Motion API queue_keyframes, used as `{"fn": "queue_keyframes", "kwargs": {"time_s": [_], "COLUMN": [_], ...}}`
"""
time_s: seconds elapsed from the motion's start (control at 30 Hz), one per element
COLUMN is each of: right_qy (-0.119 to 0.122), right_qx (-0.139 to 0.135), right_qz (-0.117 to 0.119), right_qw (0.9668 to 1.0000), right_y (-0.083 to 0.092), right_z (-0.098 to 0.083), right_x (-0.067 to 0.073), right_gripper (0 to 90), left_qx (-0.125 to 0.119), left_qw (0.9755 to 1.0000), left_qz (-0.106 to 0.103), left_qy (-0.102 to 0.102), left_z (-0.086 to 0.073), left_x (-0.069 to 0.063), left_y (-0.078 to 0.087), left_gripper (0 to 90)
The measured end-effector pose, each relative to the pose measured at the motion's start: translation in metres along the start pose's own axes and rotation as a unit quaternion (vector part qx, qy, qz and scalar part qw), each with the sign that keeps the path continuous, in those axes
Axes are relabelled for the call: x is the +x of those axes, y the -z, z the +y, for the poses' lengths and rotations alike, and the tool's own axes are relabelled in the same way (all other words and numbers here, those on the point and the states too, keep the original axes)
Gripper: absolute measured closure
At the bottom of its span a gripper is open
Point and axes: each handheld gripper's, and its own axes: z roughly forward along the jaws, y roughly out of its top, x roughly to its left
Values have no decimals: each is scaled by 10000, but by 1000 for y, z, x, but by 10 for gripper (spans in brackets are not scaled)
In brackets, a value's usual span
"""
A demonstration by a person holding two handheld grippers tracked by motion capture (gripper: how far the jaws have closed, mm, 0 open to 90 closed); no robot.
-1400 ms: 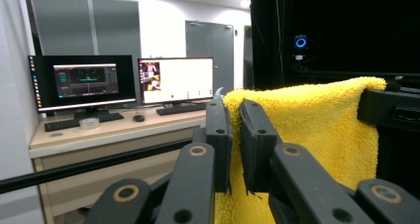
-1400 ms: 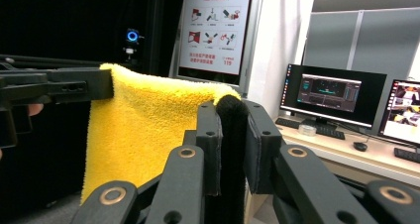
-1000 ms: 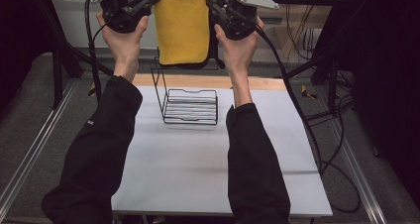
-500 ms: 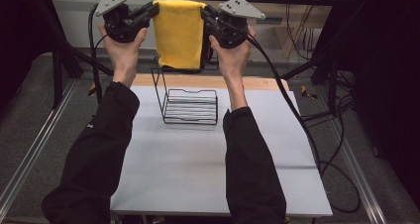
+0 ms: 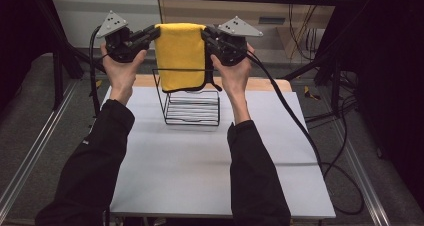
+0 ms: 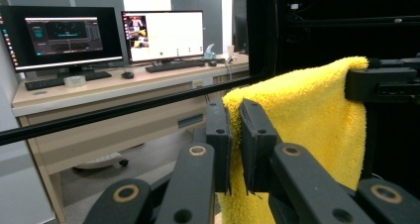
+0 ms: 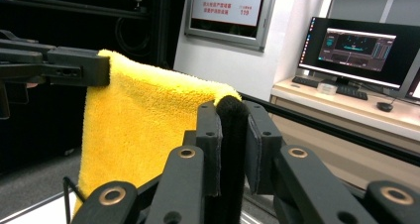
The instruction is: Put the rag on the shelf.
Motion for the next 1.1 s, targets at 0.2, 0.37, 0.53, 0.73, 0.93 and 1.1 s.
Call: {"fn": "queue_keyframes", "kwargs": {"time_s": [0.2, 0.37, 0.53, 0.73, 0.93, 1.1], "right_qy": [27, -2, 46, 84, 43, 92], "right_qx": [62, 104, 123, 139, 203, 226], "right_qz": [39, 59, 108, 182, 282, 370], "right_qw": [10000, 9999, 9999, 9997, 9994, 9990], "right_y": [7, 10, 13, 19, 27, 35], "right_z": [-7, -13, -16, -17, -18, -20], "right_x": [0, -1, -1, 3, 6, 11], "right_gripper": [789, 789, 789, 787, 784, 783], "left_qx": [38, 109, 136, 188, 245, 252], "left_qw": [9999, 9998, 9996, 9994, 9990, 9989], "left_qz": [-106, -174, -247, -300, -362, -395], "left_qy": [-1, -1, 11, 56, -11, -84], "left_z": [-8, -13, -16, -18, -19, -19], "left_x": [-5, -7, -9, -12, -17, -19], "left_y": [3, 2, 5, 11, 18, 22], "left_gripper": [833, 833, 833, 833, 832, 832]}}
